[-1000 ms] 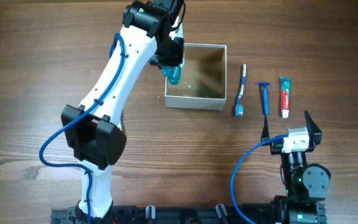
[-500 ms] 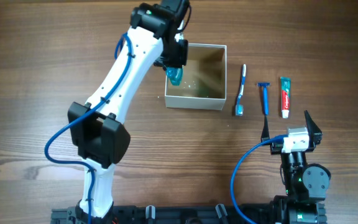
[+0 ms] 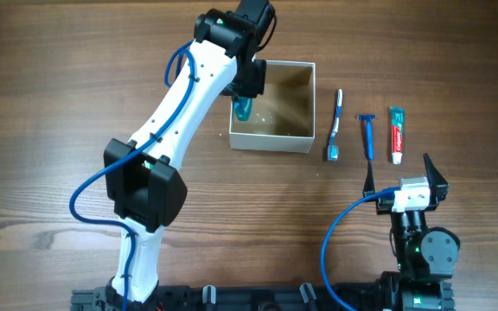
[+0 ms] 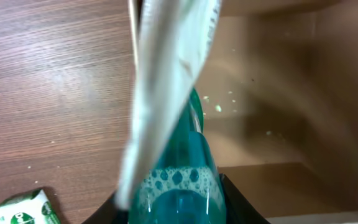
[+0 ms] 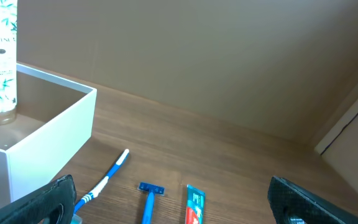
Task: Pack container
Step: 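Lower the bottle into the box beside the Pantene tube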
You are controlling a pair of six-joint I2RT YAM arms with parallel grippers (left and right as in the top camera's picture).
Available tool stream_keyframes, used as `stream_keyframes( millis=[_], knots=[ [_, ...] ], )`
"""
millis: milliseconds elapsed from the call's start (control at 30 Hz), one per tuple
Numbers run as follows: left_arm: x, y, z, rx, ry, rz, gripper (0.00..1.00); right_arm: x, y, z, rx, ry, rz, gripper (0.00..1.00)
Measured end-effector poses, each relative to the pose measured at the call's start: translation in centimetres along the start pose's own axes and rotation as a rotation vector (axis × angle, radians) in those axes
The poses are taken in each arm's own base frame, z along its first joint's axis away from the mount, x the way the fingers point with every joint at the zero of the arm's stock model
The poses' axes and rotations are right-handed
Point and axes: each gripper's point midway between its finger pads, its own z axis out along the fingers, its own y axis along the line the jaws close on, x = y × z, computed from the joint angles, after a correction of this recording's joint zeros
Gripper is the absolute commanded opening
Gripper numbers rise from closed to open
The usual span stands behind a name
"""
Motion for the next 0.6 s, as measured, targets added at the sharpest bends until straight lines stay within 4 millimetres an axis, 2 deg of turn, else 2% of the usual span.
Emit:
stream_keyframes(
  millis=[600],
  knots=[
    [0.56, 0.26, 0.04, -0.014, 0.022, -0.177, 0.04, 0.0, 0.0, 0.0, 0.0, 0.0, 0.0, 1.0]
  ],
)
